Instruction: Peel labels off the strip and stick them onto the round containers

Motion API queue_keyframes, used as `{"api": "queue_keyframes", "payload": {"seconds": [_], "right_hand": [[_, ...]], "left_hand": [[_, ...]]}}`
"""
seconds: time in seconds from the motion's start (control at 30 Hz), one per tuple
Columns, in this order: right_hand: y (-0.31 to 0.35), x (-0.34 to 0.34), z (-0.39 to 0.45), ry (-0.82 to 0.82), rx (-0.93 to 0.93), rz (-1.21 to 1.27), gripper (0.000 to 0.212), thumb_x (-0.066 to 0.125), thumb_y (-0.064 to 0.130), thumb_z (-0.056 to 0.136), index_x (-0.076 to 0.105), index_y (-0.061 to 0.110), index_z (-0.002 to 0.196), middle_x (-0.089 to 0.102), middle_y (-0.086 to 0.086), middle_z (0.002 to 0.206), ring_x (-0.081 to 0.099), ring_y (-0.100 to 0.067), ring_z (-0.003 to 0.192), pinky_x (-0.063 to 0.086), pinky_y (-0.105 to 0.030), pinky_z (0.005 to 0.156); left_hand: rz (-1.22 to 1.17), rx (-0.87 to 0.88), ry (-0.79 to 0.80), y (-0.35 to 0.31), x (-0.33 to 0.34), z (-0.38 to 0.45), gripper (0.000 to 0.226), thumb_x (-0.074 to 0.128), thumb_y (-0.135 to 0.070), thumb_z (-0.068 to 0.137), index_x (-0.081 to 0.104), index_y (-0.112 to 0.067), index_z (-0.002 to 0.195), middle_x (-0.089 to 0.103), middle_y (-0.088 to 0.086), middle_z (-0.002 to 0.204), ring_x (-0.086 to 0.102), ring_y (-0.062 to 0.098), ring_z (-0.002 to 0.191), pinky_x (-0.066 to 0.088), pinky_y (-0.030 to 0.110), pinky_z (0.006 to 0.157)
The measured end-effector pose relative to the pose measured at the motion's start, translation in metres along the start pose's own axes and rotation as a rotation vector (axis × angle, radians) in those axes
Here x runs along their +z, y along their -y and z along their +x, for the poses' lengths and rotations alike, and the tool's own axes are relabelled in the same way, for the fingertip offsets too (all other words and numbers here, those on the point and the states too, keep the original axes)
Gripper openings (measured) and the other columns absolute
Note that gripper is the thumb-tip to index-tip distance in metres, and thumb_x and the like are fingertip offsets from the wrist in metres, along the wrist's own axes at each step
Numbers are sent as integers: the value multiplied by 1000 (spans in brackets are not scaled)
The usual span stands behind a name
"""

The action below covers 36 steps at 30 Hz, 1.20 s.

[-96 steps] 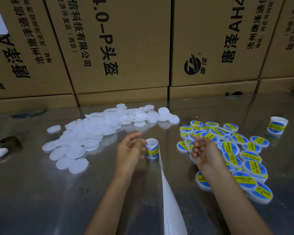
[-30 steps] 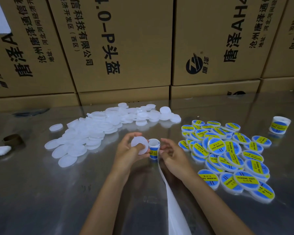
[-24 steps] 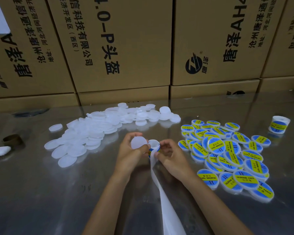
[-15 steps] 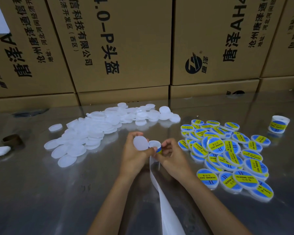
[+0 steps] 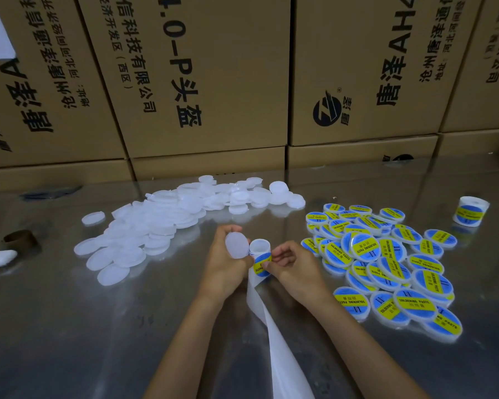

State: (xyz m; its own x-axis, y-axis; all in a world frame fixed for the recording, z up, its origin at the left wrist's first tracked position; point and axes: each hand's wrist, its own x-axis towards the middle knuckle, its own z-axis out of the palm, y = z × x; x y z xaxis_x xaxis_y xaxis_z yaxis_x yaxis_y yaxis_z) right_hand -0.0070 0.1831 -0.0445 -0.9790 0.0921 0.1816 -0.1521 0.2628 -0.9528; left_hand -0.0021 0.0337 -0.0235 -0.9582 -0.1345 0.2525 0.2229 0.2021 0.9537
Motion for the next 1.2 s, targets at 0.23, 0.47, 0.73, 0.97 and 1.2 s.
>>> {"api": "queue_keyframes", "payload": {"seconds": [0.23, 0.47, 0.73, 0.97, 1.2], "right_hand": [[2, -1, -2, 8, -3, -2, 23, 78, 5, 78, 63, 13, 93, 66, -3, 85, 58, -10, 74, 52, -27, 77], [5, -4, -4, -26, 45, -32, 22, 84, 11, 73, 63, 16, 80, 71, -8, 80, 66, -17, 75, 55, -30, 74], [2, -5, -3, 2, 4, -78, 27, 83, 17, 75, 57, 18, 66, 61, 6, 63, 55, -4, 58, 47, -22, 60], [10, -14, -7, 222, 35, -4, 33, 79, 10, 76, 51, 17, 60, 68, -20, 90, 55, -17, 72, 44, -33, 70], [24, -29, -12, 286, 89, 33, 24, 75, 11, 78, 55, 14, 65, 65, -2, 110, 62, -20, 103, 44, -27, 86]], "left_hand": [[-7, 17, 19, 2, 0, 0, 57, 75, 12, 72, 52, -32, 100, 58, -4, 104, 57, 14, 93, 52, 31, 81], [-14, -1, 6, 3, 1, 1, 57, 77, 8, 73, 53, -35, 102, 61, -4, 103, 60, 15, 93, 55, 31, 78], [-20, -27, -4, 2, 1, 0, 56, 79, 6, 72, 53, -34, 103, 61, -1, 103, 61, 17, 92, 57, 37, 81], [-40, -28, -1, -1, 1, -2, 56, 75, 10, 73, 51, -33, 102, 59, 3, 107, 58, 17, 94, 54, 32, 80], [-59, -72, -14, -6, -1, -4, 49, 73, 3, 78, 54, -32, 106, 62, 7, 110, 62, 23, 98, 58, 37, 80]]}}
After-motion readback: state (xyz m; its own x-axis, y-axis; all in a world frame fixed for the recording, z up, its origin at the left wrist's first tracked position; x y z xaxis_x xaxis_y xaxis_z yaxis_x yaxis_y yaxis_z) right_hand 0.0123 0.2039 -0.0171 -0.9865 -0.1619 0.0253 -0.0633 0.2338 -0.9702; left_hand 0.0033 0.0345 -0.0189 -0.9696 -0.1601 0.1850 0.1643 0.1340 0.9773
